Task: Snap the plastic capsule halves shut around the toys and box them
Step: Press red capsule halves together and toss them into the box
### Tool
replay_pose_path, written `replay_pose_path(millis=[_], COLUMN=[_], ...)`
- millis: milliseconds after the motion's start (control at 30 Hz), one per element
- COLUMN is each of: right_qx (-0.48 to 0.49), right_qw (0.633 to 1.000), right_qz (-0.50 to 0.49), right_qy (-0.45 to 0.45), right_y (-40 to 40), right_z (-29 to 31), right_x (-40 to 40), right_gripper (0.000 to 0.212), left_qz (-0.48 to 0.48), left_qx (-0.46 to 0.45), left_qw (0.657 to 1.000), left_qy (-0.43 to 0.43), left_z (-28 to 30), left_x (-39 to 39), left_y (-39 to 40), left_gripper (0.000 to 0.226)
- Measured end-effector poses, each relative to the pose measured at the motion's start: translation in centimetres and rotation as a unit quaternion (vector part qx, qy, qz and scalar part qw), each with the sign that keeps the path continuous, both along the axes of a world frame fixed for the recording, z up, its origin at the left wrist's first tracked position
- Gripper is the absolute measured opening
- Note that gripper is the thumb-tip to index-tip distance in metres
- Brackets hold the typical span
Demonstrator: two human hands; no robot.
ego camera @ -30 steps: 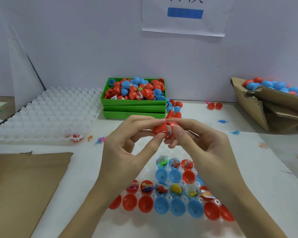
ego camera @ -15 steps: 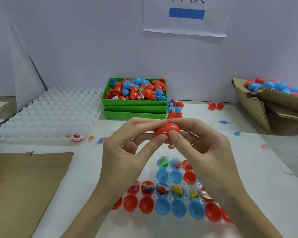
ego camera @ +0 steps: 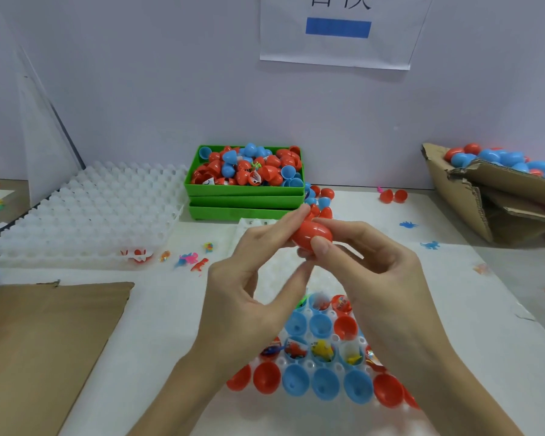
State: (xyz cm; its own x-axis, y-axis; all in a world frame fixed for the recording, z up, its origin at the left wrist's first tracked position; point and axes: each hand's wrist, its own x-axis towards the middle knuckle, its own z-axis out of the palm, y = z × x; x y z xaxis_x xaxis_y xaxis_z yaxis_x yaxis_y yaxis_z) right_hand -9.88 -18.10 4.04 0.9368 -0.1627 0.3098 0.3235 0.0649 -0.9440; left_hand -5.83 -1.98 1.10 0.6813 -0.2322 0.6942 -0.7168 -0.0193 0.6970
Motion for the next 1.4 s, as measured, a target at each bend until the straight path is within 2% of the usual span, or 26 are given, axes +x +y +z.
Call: replay_pose_path(millis=[100, 267, 367, 467, 567, 733, 1067, 1400], right_qx=[0.034, 0.088, 0.144, 0.219, 0.267, 0.299, 0.371, 0.357], right_qw=[0.999, 0.994, 0.984, 0.954, 0.92, 0.893, 0.866, 0.881], right_qz=[0.013, 0.048, 0.093, 0.191, 0.276, 0.324, 0.318, 0.28], right_qy=[0.018, 0.041, 0.051, 0.07, 0.084, 0.093, 0.109, 0.133], right_y=[0.3, 1.6, 1.5, 1.3, 1.3, 1.4, 2.5, 1.9], right_z=[-0.4, -1.4, -1.4, -1.0, -0.9, -1.2, -2.0, -2.3], right_x=[0.2, 0.2, 0.3, 0.4, 0.4, 0.4, 0.2, 0.8], right_gripper=[0.025, 0.027, 0.032, 0.038, 0.043, 0.044, 0.042, 0.038], left_qz=[0.052, 0.151, 0.12, 0.061, 0.019, -0.027, -0.005, 0.007], left_qx=[0.029, 0.022, 0.009, -0.018, -0.007, -0.026, -0.031, -0.024], left_qw=[0.997, 0.985, 0.992, 0.998, 1.0, 0.999, 0.999, 0.999], left_qy=[-0.041, -0.082, -0.039, 0.003, -0.008, -0.003, -0.011, 0.029], left_z=[-0.2, -0.5, -0.2, 0.4, 0.9, 1.0, 0.6, 0.3], left_x=[-0.1, -0.2, -0.1, 0.1, 0.1, -0.3, -0.8, -0.4], left_y=[-0.3, -0.5, -0.3, 0.2, 0.5, 0.3, -0.3, -0.7], left_gripper=[0.064, 0.045, 0.045, 0.047, 0.044, 0.031, 0.026, 0.03])
